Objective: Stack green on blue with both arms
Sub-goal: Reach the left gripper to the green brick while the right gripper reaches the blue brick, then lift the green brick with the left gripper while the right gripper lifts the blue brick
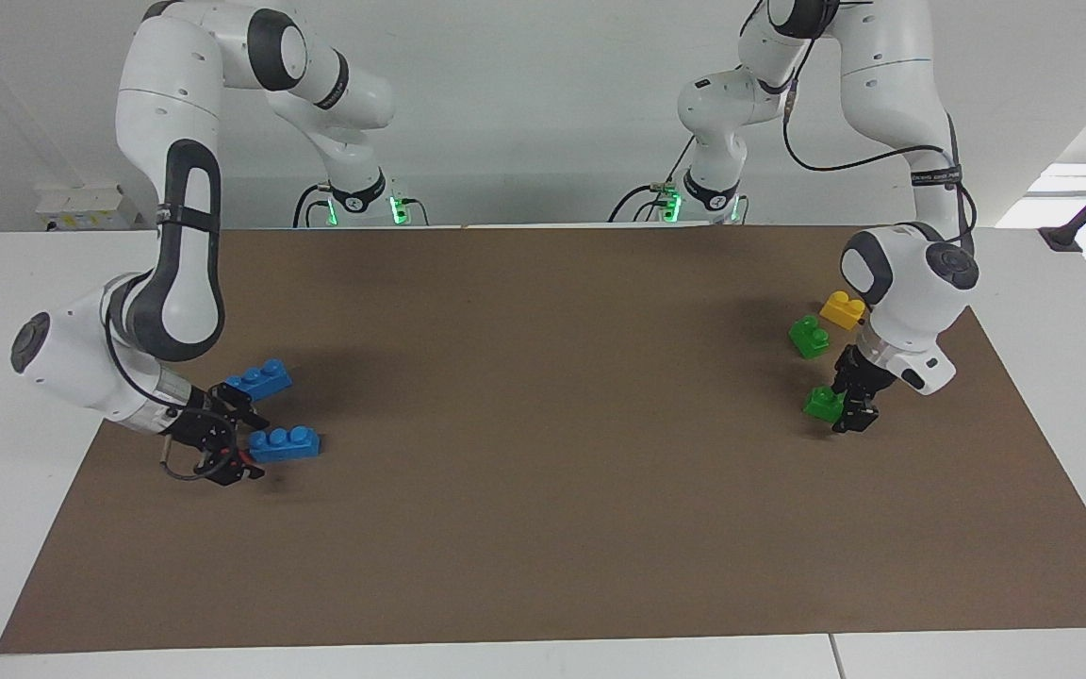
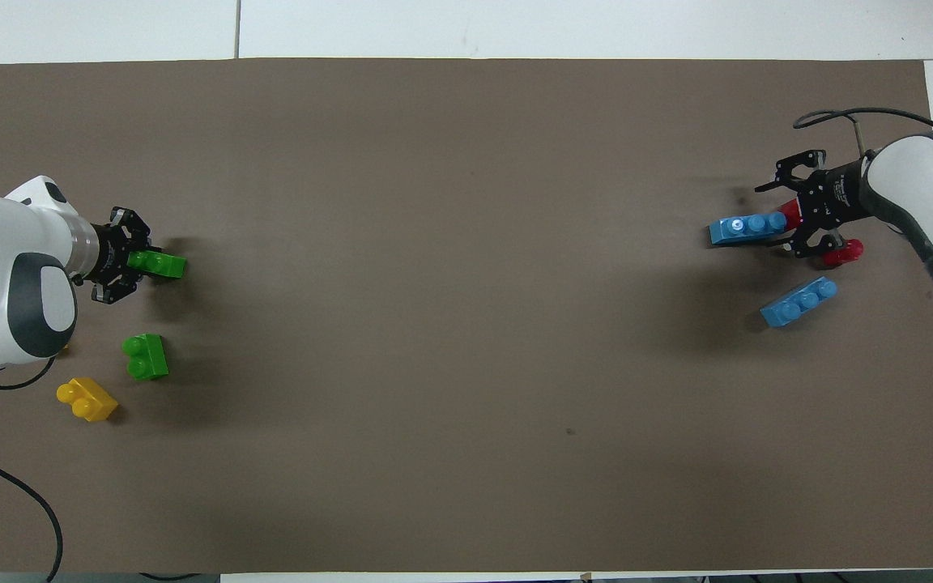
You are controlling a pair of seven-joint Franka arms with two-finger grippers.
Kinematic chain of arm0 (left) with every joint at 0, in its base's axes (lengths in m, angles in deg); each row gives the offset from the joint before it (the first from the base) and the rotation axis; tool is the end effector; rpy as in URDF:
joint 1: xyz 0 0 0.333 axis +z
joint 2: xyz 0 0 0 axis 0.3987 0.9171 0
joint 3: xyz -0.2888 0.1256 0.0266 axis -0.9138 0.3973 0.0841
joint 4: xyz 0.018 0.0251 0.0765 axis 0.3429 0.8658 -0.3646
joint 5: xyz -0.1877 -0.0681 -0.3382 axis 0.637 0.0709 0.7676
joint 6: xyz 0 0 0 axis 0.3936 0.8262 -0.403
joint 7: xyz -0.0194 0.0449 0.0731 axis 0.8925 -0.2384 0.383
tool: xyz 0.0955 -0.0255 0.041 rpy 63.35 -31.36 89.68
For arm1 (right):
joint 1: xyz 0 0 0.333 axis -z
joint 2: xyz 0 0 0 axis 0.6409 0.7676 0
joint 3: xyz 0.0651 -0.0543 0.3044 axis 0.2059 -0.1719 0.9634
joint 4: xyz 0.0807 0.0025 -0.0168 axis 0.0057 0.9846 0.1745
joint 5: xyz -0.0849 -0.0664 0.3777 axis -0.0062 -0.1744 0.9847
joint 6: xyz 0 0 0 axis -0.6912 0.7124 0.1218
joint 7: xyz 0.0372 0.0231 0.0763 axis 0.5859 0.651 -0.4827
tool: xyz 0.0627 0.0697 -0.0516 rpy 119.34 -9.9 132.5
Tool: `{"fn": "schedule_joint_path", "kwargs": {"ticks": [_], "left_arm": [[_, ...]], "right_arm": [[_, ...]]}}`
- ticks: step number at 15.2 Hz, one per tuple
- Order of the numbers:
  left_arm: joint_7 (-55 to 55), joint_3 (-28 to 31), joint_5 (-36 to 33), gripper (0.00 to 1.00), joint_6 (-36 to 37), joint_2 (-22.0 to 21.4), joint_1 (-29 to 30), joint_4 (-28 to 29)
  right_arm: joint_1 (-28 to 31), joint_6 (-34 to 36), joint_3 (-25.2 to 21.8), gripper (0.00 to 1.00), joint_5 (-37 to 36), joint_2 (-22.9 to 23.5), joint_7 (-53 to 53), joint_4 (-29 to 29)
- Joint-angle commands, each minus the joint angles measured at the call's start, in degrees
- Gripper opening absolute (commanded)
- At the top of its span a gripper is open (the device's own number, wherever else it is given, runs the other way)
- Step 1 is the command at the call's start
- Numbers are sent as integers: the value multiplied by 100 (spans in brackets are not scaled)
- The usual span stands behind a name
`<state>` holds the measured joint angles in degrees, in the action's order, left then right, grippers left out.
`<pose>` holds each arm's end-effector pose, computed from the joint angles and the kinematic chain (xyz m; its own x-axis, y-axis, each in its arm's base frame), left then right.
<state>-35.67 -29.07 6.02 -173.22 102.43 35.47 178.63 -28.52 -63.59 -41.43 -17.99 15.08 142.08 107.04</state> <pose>0.5981 0.0480 0.2999 0.3160 0.9487 -0.0130 0.9426 -0.3124 0.1178 0.6580 -0.1163 0.2933 0.1505 -0.9082 -0.3905 -0.9886 -0.1413 -0.0524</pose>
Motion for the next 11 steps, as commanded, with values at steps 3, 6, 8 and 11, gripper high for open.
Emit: {"fn": "schedule_joint_path", "kwargs": {"ticks": [3,6,8,11], "left_arm": [[-23,-39,74,0,33,77,34,-182],[-32,-39,74,0,426,24,7,-436],[-84,-65,83,0,778,-72,-10,-604],[-278,-91,83,0,1016,-274,-247,-640]], "right_arm": [[35,-139,14,93,163,-172,-214,249],[61,-139,14,91,163,-172,-249,267],[70,-139,14,88,163,-172,-249,276],[61,-148,14,75,154,-172,-258,276]]}}
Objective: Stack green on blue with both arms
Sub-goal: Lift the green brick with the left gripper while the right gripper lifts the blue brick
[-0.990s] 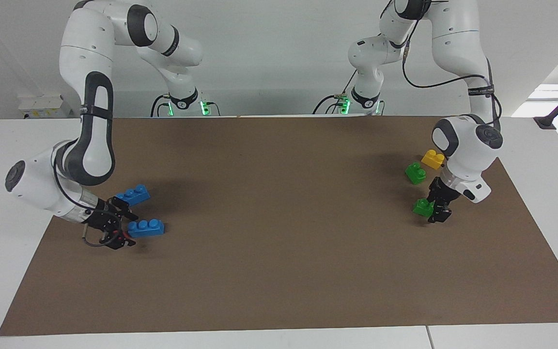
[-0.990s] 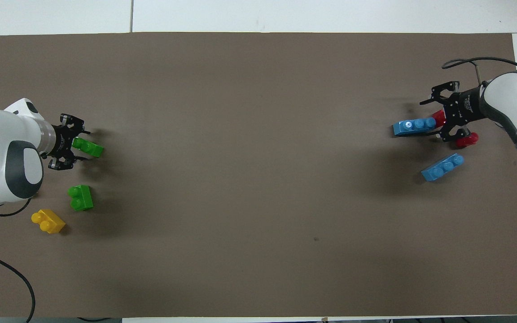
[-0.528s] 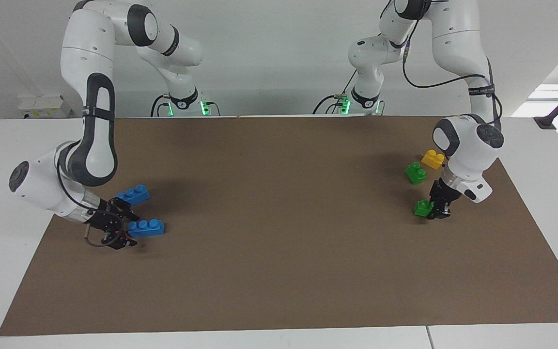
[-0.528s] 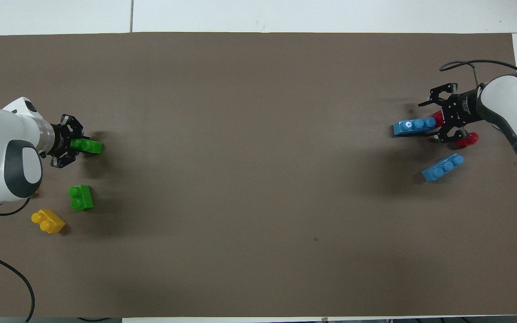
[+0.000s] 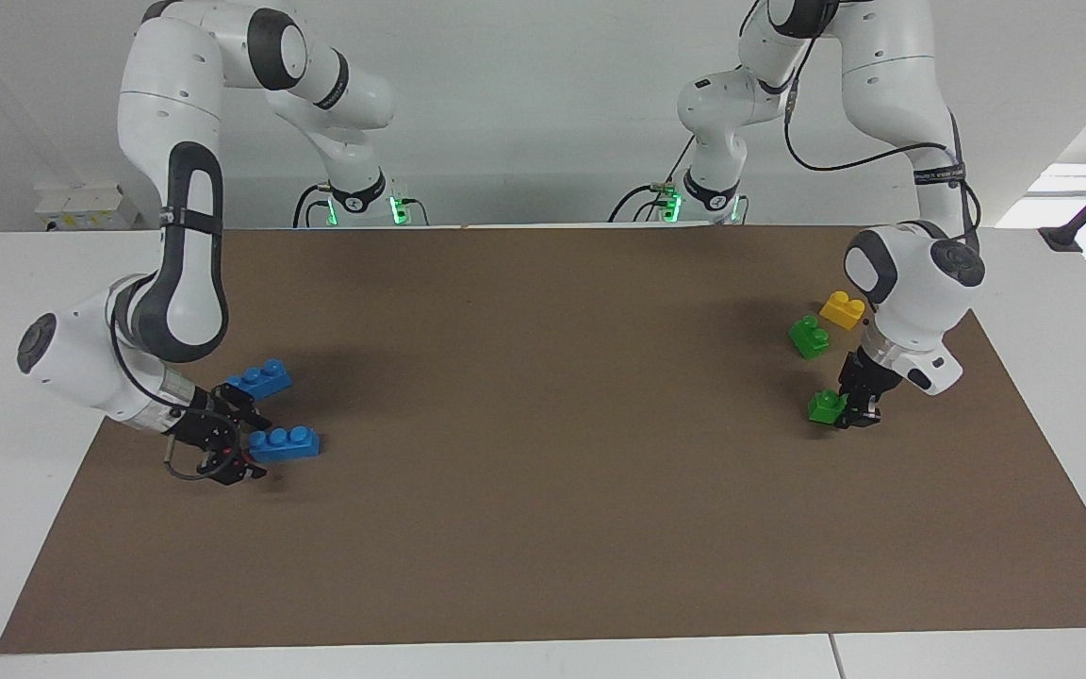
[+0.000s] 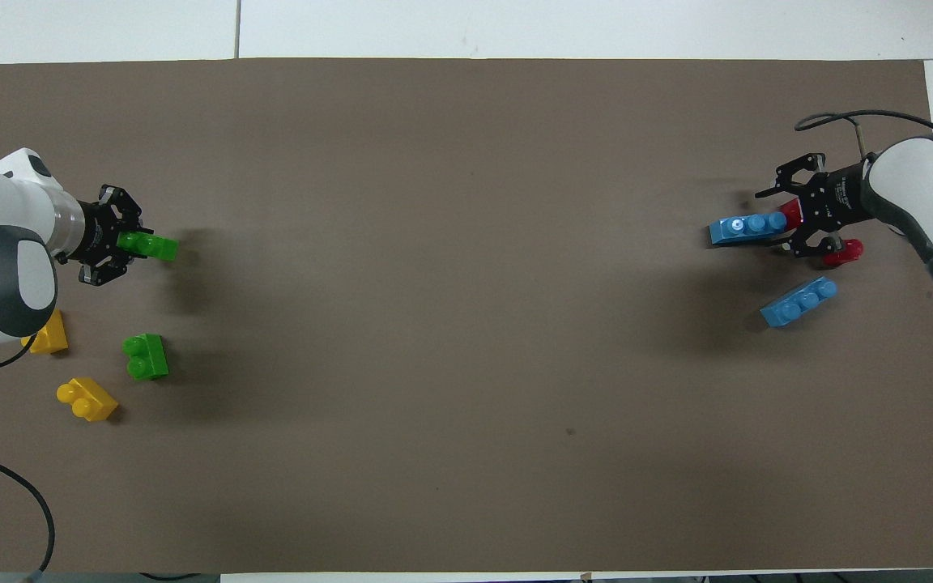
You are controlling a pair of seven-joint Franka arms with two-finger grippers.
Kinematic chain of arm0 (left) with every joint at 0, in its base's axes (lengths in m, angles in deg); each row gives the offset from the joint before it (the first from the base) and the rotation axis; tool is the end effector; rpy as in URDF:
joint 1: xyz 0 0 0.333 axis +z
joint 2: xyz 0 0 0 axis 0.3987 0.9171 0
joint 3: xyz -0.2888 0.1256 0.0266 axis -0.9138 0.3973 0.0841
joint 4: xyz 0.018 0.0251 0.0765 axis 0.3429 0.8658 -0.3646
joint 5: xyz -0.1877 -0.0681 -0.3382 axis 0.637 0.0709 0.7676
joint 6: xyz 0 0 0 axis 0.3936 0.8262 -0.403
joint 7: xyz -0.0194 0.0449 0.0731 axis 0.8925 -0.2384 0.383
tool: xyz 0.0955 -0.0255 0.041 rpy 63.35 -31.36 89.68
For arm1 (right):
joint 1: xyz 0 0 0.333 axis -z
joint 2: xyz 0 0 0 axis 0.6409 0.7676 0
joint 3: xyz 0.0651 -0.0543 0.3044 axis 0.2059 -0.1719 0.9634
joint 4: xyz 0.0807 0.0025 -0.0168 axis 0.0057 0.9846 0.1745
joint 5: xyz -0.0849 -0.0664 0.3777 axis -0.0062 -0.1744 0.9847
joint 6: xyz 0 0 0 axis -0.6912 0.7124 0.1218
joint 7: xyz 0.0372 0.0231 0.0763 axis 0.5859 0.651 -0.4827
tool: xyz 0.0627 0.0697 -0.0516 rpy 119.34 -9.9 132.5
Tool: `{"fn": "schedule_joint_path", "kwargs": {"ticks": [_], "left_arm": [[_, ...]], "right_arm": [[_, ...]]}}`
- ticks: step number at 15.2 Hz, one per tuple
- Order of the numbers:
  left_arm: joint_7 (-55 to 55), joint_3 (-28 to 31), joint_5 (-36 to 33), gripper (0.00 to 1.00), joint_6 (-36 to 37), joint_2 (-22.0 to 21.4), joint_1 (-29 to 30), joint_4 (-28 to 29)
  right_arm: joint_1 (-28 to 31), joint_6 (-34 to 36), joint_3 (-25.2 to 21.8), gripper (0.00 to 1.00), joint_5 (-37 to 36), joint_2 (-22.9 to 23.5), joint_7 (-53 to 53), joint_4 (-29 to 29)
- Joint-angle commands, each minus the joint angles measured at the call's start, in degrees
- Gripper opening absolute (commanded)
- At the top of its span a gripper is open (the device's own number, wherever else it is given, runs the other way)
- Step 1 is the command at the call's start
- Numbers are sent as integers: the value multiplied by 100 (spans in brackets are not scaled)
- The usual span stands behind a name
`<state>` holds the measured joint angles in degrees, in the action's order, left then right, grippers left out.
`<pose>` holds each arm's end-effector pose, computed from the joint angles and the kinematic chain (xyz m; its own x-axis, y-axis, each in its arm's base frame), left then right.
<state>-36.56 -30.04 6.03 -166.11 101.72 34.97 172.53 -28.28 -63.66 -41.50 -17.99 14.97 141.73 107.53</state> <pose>0.6181 0.0350 0.3425 0.3281 0.9444 -0.0219 0.9391 -0.3236 0.1156 0.6553 -0.1194 0.2910 0.1491 -0.9081 -0.3912 -0.9888 -0.1411 -0.0493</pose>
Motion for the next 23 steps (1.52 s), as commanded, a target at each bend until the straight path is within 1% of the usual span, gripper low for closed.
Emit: {"fn": "schedule_joint_path", "kwargs": {"ticks": [1,3,4,5,6,8,9,12,15,17,18,23], "left_arm": [[-241,-4,82,0,481,-282,-258,-82],[-338,-4,73,0,946,-388,-477,-266],[-382,-4,73,0,1105,-467,-540,-328],[-478,-12,82,0,1254,-546,-592,-372],[-575,-13,73,0,1412,-625,-654,-433],[-750,-39,82,0,1711,-818,-716,-504],[-830,-100,82,0,1913,-872,-742,-574],[-1329,-354,99,0,2371,-1030,-742,-829],[-1656,-470,239,0,2539,-1355,-751,-821],[-1674,-470,372,0,2644,-1504,-751,-803],[-1674,-470,372,0,2705,-1548,-751,-794],[-1701,-470,381,0,2837,-1628,-786,-768]], "right_arm": [[46,-141,13,64,154,-161,-309,226],[55,-141,13,47,154,-161,-556,226],[55,-149,13,37,154,-161,-609,226],[64,-141,13,30,154,-170,-644,226],[55,-141,13,19,154,-161,-662,226],[55,-141,4,2,154,-161,-662,226],[55,-141,4,0,146,-161,-671,217],[64,-106,13,0,145,-161,-942,200],[20,-36,39,0,189,-161,-865,69],[-102,314,39,0,434,-161,-497,-212],[-277,395,39,0,435,-161,-217,-327],[-1130,387,39,0,435,-530,1322,-354]]}}
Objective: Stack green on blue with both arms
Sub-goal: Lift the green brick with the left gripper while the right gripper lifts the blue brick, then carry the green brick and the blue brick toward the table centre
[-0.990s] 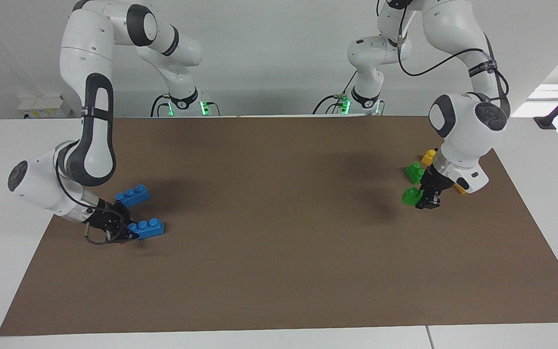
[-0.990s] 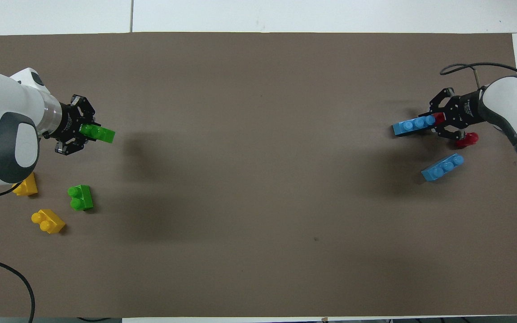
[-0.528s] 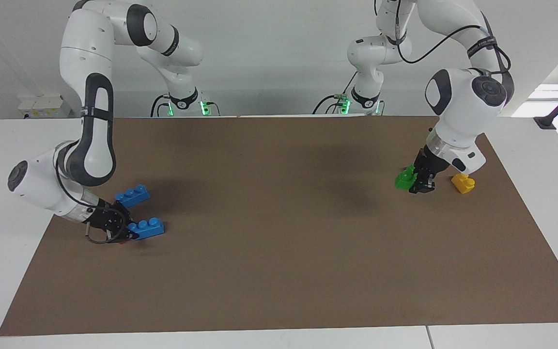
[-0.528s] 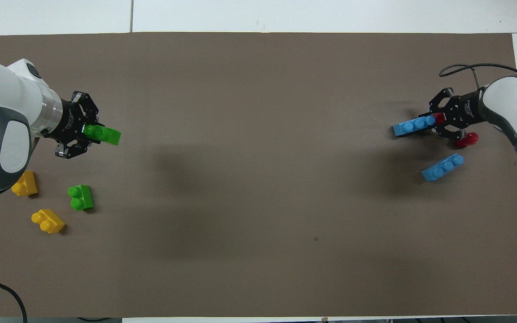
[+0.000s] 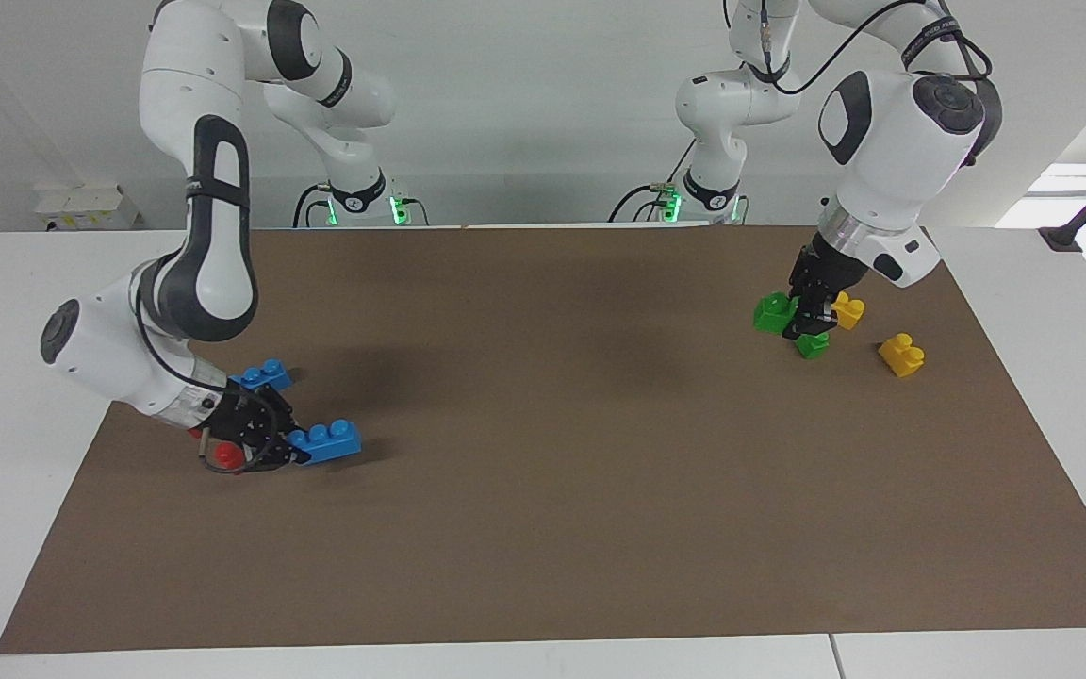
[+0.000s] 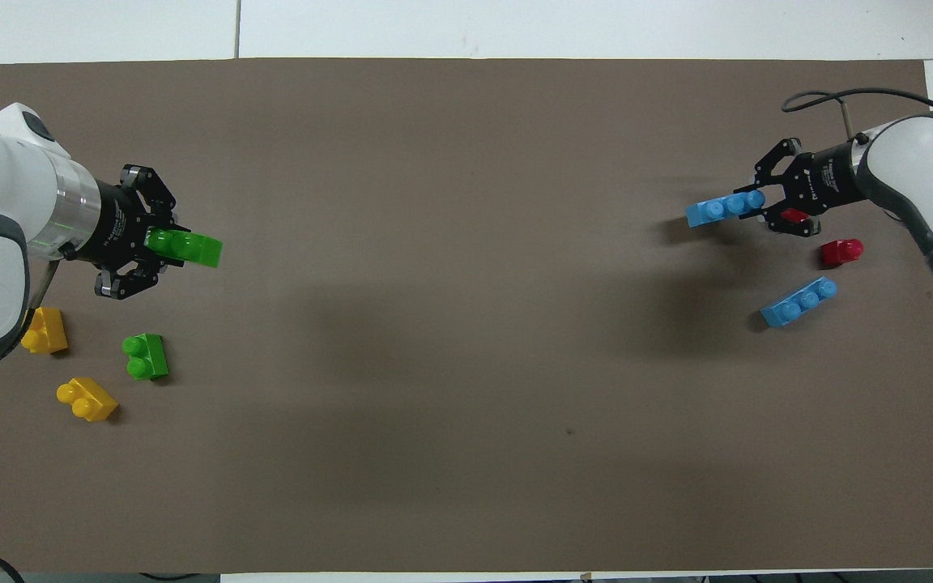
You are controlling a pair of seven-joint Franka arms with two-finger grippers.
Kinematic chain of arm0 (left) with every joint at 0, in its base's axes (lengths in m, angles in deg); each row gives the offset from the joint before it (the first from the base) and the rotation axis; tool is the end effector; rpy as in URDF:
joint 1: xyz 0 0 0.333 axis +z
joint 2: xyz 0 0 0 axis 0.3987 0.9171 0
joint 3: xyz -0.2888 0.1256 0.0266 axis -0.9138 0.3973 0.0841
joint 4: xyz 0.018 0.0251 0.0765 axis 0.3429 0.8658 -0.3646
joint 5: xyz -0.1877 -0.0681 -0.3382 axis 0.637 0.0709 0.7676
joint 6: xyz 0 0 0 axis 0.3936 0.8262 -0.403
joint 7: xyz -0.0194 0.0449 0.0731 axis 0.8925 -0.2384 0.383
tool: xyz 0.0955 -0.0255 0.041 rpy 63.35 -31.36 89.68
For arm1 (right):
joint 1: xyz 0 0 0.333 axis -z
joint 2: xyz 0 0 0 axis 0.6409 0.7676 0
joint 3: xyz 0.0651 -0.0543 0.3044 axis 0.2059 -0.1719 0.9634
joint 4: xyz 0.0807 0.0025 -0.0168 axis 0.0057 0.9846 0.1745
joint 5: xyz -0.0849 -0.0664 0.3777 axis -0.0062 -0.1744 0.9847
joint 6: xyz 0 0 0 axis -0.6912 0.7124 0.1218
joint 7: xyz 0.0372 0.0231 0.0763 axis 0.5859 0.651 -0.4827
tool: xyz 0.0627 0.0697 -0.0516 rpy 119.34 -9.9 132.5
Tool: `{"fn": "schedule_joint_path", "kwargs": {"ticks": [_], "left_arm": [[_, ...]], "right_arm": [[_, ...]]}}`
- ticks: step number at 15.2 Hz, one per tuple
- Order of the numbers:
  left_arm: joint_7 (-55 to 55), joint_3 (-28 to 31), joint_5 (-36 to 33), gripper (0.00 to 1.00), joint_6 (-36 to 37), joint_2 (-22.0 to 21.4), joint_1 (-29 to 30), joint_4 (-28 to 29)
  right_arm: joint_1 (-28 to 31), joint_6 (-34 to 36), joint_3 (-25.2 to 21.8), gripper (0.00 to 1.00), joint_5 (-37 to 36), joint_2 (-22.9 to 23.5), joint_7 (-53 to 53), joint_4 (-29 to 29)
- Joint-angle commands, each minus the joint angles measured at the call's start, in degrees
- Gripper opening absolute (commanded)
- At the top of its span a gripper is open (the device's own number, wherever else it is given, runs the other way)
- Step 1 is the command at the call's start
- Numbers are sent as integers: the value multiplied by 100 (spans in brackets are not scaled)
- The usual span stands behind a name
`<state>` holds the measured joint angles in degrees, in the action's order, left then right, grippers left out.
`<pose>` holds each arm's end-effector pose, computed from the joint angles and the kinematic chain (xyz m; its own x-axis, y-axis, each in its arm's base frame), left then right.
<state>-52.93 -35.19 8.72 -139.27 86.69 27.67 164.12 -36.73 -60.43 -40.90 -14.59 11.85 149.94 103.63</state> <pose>0.5660 -0.1000 0.5244 0.2690 0.9602 -0.0758 0.9628 -0.2661 0.0458 0.6783 -0.0099 0.3559 0.1733 -0.8810 -0.4403 -0.9849 -0.1543 -0.0789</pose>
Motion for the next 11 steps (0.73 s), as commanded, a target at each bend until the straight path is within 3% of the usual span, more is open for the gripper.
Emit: {"fn": "schedule_joint_path", "kwargs": {"ticks": [1,7,11], "left_arm": [[-64,46,111,0,153,-142,-57,81],[-546,46,103,0,197,-169,-276,81],[-1337,46,102,0,109,-160,-531,81]], "right_arm": [[-461,63,-21,0,95,-314,790,45],[-1261,-130,-21,0,25,-526,1935,141],[-1762,-726,-21,0,7,-552,2646,351]]}}
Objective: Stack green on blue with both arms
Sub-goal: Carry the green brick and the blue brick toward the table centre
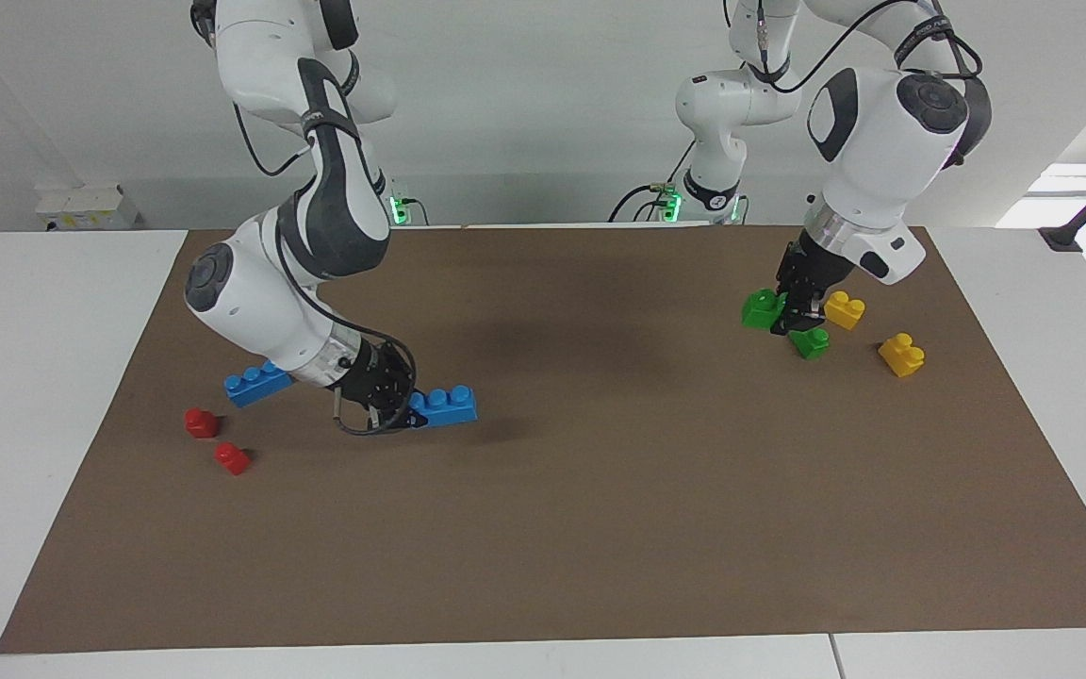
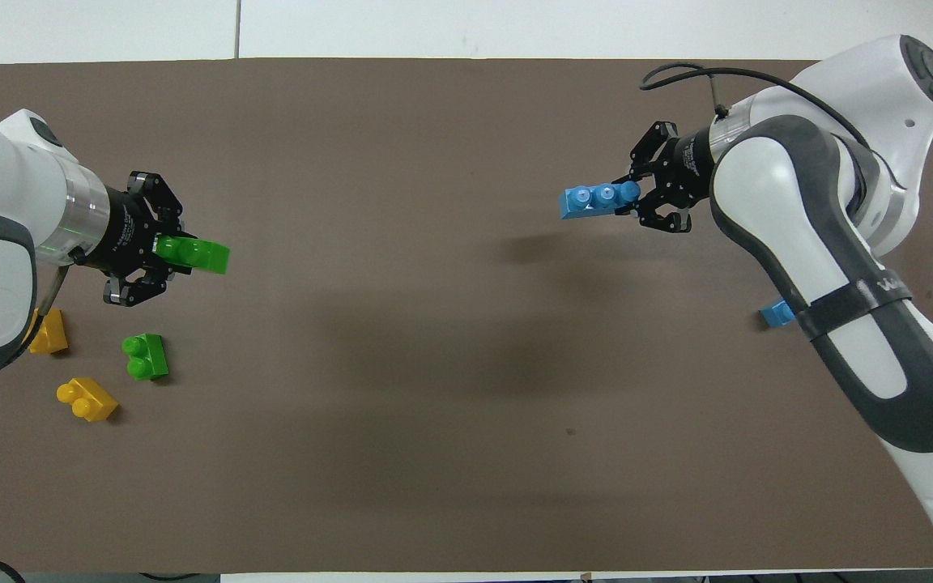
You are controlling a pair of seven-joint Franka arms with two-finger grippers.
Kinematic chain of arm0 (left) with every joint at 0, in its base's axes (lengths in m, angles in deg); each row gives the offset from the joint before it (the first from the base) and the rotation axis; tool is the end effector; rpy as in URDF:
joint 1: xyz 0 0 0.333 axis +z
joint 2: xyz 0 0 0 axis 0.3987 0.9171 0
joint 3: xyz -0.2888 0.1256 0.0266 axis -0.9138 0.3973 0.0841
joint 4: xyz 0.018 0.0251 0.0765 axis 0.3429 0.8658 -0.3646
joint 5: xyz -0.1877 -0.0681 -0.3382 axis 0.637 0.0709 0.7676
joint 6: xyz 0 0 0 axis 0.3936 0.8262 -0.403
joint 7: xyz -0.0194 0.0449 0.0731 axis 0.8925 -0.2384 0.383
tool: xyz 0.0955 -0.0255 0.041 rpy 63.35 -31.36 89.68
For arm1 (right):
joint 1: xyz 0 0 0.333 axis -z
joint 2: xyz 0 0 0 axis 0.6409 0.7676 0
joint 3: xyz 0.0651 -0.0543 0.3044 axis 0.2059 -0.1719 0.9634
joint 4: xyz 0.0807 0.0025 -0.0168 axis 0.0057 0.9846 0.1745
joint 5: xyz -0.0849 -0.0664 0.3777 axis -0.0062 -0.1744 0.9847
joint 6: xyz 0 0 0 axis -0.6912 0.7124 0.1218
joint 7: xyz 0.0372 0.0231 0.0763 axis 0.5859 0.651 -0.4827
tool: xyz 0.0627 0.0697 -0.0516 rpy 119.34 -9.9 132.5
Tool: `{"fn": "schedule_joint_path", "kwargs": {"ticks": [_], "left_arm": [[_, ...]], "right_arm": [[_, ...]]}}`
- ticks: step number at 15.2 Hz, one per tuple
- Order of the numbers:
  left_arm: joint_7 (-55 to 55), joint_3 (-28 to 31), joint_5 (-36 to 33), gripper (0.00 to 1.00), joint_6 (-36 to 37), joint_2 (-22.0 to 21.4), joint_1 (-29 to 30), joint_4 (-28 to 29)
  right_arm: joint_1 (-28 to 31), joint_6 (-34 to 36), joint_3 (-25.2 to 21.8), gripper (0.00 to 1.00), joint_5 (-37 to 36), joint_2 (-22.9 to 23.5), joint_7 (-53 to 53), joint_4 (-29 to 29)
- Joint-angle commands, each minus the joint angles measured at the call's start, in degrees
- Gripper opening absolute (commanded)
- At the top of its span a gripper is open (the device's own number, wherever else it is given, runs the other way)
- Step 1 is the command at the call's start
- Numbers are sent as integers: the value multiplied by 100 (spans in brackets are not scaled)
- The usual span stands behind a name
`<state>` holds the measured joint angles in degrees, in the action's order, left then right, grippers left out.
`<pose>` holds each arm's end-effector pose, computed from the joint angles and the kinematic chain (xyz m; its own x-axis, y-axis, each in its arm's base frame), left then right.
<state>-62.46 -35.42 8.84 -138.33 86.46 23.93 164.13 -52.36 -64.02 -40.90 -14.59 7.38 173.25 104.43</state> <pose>0.5552 -0.1388 0.5250 0.1740 0.9812 -0.0830 0.9847 -0.1729 0.0200 0.6564 0.1694 0.4068 0.0400 -0.8956 -0.4431 -0.9992 -0.0361 -0.0173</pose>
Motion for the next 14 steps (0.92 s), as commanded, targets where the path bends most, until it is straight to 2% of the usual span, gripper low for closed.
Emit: {"fn": "schedule_joint_path", "kwargs": {"ticks": [1,5,9,12,14], "left_arm": [[-516,69,82,0,7,-137,-245,81],[-1078,69,38,0,-160,-137,-579,89],[-1500,69,-15,0,-239,-102,-930,107],[-1861,69,-85,0,-441,-23,-1246,142],[-2238,69,-199,0,-739,143,-1510,151]], "right_arm": [[-331,-482,-29,0,7,-114,491,307],[-762,-965,-29,0,-19,-167,1107,588],[-1043,-1931,-21,0,-19,-272,1108,1360],[-1123,-2275,-21,0,-19,-342,968,1782],[-1237,-2320,-21,0,-2,-378,906,1863]]}}
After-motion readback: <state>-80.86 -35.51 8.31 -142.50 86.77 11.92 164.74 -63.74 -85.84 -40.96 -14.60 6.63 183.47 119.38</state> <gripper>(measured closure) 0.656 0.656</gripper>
